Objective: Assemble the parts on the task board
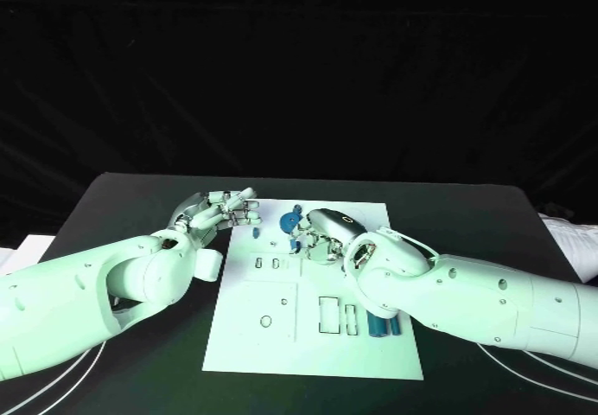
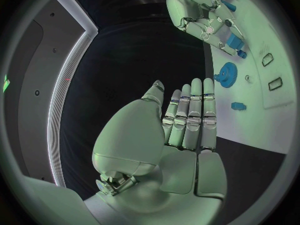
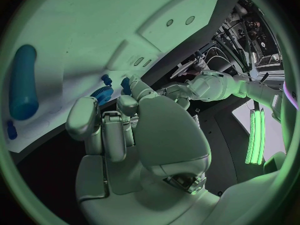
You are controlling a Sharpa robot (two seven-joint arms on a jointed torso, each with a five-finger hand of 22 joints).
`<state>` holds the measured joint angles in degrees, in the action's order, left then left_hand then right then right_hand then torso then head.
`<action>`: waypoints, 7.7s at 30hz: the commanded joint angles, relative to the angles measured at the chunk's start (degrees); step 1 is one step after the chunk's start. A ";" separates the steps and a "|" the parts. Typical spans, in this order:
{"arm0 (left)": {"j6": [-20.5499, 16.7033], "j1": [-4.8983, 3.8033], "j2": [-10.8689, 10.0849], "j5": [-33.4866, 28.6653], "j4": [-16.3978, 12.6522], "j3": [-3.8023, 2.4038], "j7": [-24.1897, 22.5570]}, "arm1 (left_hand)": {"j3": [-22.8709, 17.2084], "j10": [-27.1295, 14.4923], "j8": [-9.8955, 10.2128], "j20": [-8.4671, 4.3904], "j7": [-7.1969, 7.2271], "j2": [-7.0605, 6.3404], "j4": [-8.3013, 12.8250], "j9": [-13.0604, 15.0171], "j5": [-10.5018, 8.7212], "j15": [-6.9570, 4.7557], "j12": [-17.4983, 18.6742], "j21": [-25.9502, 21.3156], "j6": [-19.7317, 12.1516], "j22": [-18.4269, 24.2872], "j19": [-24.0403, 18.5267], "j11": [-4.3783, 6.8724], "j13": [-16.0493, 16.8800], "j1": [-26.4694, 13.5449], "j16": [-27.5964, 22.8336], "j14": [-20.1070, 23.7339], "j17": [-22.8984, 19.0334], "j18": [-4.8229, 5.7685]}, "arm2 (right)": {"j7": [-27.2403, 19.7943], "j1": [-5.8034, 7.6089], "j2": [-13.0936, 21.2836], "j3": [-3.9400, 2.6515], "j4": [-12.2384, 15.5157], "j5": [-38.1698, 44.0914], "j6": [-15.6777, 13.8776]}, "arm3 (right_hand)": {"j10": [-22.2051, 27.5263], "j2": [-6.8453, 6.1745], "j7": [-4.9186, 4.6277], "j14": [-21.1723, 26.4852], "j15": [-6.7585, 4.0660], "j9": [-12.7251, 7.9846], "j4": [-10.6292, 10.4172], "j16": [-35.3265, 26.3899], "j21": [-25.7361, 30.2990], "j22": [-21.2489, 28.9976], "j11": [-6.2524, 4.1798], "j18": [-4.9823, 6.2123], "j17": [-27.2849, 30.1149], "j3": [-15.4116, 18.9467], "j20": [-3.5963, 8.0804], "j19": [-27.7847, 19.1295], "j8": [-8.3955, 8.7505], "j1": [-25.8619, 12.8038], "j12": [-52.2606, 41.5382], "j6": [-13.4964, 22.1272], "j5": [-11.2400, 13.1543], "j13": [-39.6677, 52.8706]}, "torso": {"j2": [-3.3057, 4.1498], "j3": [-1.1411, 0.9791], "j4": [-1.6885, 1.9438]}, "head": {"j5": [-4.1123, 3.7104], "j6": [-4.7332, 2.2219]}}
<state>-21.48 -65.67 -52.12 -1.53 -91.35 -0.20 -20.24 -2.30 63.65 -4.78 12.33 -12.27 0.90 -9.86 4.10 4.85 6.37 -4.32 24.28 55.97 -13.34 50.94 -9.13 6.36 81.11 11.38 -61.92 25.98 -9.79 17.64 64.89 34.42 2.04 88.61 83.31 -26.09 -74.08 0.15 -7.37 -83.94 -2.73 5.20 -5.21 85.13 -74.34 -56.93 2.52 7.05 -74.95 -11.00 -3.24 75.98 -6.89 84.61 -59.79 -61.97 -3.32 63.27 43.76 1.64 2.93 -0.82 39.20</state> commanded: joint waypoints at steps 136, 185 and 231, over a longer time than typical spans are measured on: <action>25.42 -7.60 8.58 61.28 5.67 -0.03 59.30 | 14.56 7.80 -23.44 -10.10 8.82 0.40 -6.84 21.58 -1.61 -10.49 -54.17 57.53 0.95 -61.97 32.66 9.75 43.25 -12.16 78.62 -28.08 64.02 6.84 | -20.15 8.22 20.24 -0.30 8.50 -33.79 -2.96 | 7.83 -2.80 -1.19 -2.66 1.58 -1.06 -2.66 -6.96 3.96 5.51 0.79 0.04 -0.87 6.33 -1.58 -2.51 1.67 -4.80 13.97 7.60 -9.76 -13.14 | -1.85 -1.19 -2.28 | 4.22 2.83; 28.78 -7.58 13.02 60.63 6.70 0.29 59.69 | 15.66 9.83 -29.85 -10.68 9.91 2.00 -6.76 29.00 -1.53 -11.17 -58.53 60.06 -0.71 -66.43 34.37 10.65 48.04 -12.46 78.62 -28.08 64.02 7.62 | -17.28 7.98 18.64 -0.29 7.23 -28.36 -1.58 | 8.52 -2.66 -1.25 -2.42 1.59 -1.16 -2.88 -8.36 4.87 6.84 0.83 0.21 0.53 6.63 -1.53 -2.94 1.74 -4.94 15.11 7.61 -12.28 -14.64 | -1.83 -1.24 -2.15 | 4.02 4.14; 30.44 -7.56 14.44 60.22 8.28 0.58 58.82 | 13.91 9.90 -31.68 -10.86 10.12 4.40 -6.46 32.47 -1.29 -11.34 -58.86 60.13 -2.11 -66.68 34.26 10.85 48.52 -8.00 78.62 -28.08 64.02 7.63 | -17.25 7.82 18.35 -0.25 6.94 -28.60 0.51 | 8.45 -2.55 -1.25 -2.33 1.64 -1.18 -3.44 -8.81 5.19 7.21 0.88 0.26 0.92 7.10 -1.58 -3.11 1.75 -5.60 14.98 7.64 -11.36 -14.83 | -1.81 -1.26 -2.16 | 3.83 4.87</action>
<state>8.99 -73.18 -37.83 59.27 -83.10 0.40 39.32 11.87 73.31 -36.14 1.85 -2.21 5.49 -16.34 36.56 3.52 -4.70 -62.93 84.09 54.27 -74.91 84.15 1.74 54.85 72.74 89.86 -84.07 74.93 -3.11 0.28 72.77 52.85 1.79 95.57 54.25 -26.75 -66.00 -2.65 -8.53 -84.03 -0.62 4.10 -8.54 76.71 -69.47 -49.78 3.25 7.05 -74.07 -4.04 -4.94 73.14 -5.07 79.41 -45.03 -54.07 -14.97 48.48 41.96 0.39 0.76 2.99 44.04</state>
